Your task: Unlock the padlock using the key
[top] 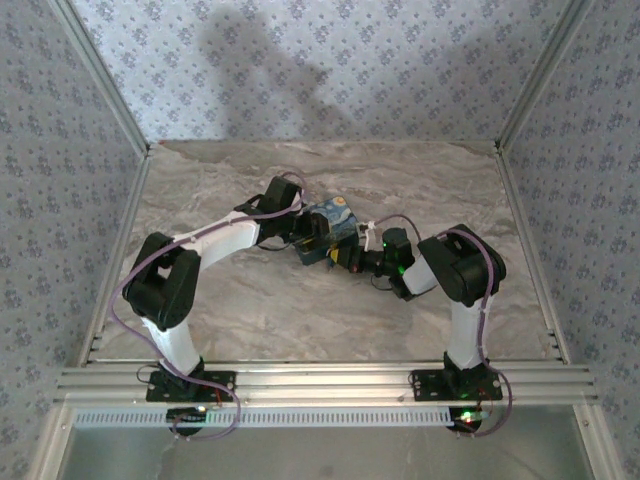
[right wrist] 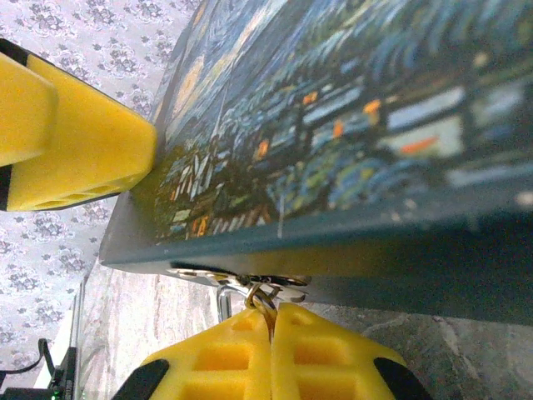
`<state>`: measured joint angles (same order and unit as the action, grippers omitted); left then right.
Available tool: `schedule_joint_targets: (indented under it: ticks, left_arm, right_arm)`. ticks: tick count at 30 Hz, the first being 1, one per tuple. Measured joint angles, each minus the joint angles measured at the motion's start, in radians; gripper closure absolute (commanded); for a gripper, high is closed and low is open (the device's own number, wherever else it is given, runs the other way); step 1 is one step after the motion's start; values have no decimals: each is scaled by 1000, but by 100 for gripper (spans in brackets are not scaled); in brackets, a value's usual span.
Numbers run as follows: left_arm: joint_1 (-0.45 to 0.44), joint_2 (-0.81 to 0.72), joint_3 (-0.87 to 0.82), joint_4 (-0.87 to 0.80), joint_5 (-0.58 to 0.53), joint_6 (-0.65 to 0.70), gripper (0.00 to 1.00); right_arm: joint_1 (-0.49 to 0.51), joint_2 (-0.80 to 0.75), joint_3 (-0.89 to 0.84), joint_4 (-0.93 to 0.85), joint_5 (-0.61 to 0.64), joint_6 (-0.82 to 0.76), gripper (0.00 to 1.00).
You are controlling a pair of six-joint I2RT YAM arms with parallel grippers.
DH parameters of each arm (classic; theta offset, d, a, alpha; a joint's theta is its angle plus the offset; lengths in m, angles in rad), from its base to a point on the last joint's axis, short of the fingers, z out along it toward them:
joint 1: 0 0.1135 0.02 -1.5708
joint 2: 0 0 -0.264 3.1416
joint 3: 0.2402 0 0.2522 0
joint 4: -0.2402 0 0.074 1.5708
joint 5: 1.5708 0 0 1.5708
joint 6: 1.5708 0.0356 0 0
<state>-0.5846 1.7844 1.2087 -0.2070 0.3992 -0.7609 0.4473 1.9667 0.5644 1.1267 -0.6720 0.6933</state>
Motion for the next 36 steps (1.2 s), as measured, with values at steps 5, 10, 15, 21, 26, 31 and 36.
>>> schedule_joint_targets:
  ticks: [5,10,15,21,26,31,36]
  left_arm:
    - [0,0,0,0,-2,0,54]
    - [0,0,-5,8,-2,-4,54]
    - [-2,-3,-23,47,-2,-15,54]
    - [-21,-16,-52,92,-14,-19,54]
    - [-33,-18,-60,108,-23,-26,55]
    - [-40,-18,-64,120,-25,-34,54]
    - [-40,-18,-69,134,-25,-38,54]
  right_arm:
    - [-8,0,-11,8,3,8,98]
    - [-24,0,-35,25,17,26,99]
    - [-33,-9,-53,44,34,51,100]
    - [-34,-26,-70,50,71,100,100]
    - [-32,-30,-84,64,108,157,100]
    - [-26,-37,-95,82,147,206,100]
    - [-18,-39,-97,99,191,261,100]
